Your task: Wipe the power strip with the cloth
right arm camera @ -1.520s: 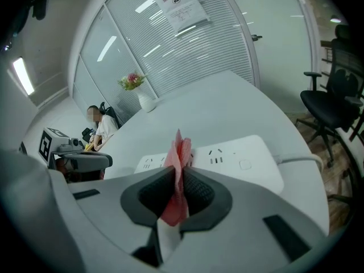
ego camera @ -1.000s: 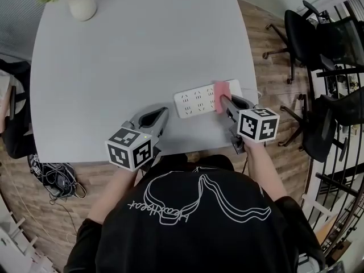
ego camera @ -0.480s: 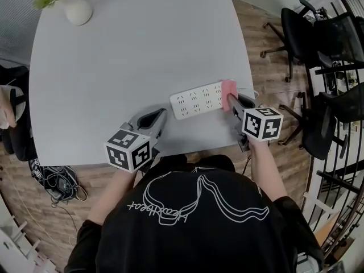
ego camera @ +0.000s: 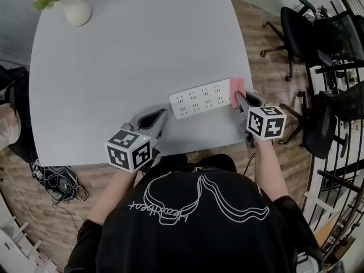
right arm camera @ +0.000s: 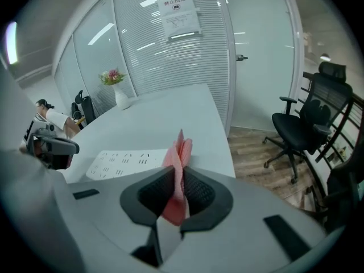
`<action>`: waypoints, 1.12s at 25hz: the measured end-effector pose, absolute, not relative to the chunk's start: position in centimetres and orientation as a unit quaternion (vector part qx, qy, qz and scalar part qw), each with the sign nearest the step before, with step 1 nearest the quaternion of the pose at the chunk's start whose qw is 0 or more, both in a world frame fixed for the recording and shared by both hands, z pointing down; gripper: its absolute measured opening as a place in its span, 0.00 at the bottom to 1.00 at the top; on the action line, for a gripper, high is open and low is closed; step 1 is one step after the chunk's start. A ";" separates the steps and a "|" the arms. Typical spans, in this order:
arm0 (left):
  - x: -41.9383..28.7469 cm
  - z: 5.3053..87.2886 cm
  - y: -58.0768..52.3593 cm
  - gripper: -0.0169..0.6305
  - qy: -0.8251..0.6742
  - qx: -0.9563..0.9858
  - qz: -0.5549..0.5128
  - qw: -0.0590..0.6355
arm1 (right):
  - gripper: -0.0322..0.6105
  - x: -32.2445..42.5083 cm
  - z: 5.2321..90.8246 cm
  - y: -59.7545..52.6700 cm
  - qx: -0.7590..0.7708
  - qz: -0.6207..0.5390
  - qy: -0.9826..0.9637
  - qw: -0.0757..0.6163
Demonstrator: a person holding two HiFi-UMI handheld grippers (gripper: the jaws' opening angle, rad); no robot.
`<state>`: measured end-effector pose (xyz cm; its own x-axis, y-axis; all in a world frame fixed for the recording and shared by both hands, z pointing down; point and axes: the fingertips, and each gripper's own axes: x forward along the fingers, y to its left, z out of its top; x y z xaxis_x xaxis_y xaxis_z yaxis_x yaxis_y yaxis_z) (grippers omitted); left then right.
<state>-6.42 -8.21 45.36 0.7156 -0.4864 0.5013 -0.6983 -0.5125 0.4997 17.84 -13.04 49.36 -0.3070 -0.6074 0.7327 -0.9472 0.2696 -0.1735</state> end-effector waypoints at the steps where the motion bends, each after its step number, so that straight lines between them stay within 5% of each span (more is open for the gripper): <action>1: -6.4 45.4 -8.2 0.05 -0.345 0.856 0.151 0.353 | 0.14 17.9 49.4 -13.1 0.521 0.306 -0.747 0.277; 9: -6.5 45.5 -8.3 0.05 -0.343 0.857 0.150 0.355 | 0.12 17.5 48.0 -13.4 0.515 0.269 -0.756 0.302; 28: -7.7 44.9 -8.1 0.05 -0.352 0.856 0.144 0.351 | 0.11 6.7 43.5 -12.3 0.426 0.284 -0.832 0.212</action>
<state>-7.67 -8.05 44.94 0.7114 -0.5010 0.4928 -0.7028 -0.5061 0.5000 6.70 -12.29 43.54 -0.5467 -0.5894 0.5947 -0.8301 0.4747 -0.2925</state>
